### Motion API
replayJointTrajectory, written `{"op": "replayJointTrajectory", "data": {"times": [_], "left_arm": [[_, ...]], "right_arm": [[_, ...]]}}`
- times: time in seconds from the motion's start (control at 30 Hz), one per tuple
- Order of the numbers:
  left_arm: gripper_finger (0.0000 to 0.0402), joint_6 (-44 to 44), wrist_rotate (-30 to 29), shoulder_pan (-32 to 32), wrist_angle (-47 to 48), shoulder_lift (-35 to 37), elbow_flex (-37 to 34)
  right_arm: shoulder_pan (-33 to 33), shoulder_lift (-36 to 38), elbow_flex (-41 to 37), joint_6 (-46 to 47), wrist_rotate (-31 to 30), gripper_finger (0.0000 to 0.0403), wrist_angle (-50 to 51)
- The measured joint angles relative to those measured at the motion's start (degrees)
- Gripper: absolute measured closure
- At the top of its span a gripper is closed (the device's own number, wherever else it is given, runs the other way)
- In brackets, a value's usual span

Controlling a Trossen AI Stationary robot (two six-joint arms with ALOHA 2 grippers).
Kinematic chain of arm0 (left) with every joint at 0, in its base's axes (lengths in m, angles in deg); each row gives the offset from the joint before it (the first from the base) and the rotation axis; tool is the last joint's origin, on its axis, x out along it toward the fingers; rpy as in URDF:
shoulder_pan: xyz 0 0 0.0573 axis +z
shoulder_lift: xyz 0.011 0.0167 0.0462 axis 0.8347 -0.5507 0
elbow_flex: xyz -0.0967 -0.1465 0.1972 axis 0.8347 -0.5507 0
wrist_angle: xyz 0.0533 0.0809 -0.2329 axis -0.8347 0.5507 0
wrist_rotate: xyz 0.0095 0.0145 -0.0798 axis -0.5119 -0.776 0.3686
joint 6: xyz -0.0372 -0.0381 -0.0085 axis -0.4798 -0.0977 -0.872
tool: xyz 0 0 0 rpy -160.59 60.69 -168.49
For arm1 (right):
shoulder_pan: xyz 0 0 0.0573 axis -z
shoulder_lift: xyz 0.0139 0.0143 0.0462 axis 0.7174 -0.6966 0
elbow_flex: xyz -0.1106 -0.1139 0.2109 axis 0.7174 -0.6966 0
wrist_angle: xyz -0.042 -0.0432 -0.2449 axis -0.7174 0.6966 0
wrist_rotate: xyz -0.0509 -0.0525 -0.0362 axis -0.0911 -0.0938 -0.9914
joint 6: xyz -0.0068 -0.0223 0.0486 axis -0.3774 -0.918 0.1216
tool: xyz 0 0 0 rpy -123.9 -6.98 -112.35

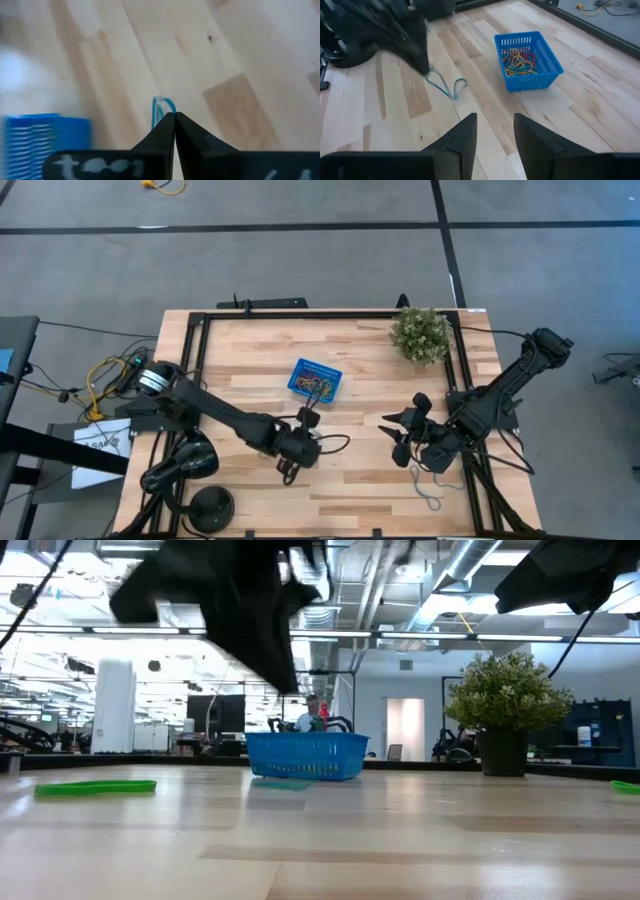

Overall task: Pick and place items into bin
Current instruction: Put the blue rubber band into the blue bin

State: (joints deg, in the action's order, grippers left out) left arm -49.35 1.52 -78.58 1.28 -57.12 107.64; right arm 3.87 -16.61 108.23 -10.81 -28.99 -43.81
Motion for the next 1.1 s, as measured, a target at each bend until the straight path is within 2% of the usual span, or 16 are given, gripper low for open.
{"op": "replayJointTrajectory", "data": {"times": [0.1,0.2,0.3,0.43,0.6,0.77,0.93,1.1], "left_arm": [[0.0401,5.27,-6.67,0.36,7.20,1.89,5.18],[0.0401,10.25,-14.75,2.24,9.36,4.92,10.07],[0.0401,13.75,-17.86,5.45,9.95,6.66,13.19],[0.0402,15.45,-14.91,12.37,9.03,7.99,14.44],[0.0401,10.87,-4.79,19.96,11.66,6.72,13.46],[0.0401,11.20,-4.17,22.42,9.37,6.72,7.95],[0.0401,9.71,0.46,23.44,3.98,6.74,2.24],[0.0401,10.30,-0.62,23.51,-3.41,6.74,-2.44]], "right_arm": [[0.00,0.00,0.00,0.00,0.20,0.0278,0.00],[0.00,0.00,0.00,0.00,0.20,0.0278,0.01],[0.00,0.00,0.00,0.00,0.20,0.0278,0.03],[0.00,0.00,0.00,0.00,0.20,0.0278,0.04],[0.00,0.00,0.02,0.00,0.20,0.0278,0.04],[0.00,0.00,0.04,-0.04,0.20,0.0278,0.36],[0.00,0.00,0.04,-0.04,0.20,0.0278,0.58],[-0.04,0.00,0.04,-0.02,0.20,0.0278,0.49]]}}
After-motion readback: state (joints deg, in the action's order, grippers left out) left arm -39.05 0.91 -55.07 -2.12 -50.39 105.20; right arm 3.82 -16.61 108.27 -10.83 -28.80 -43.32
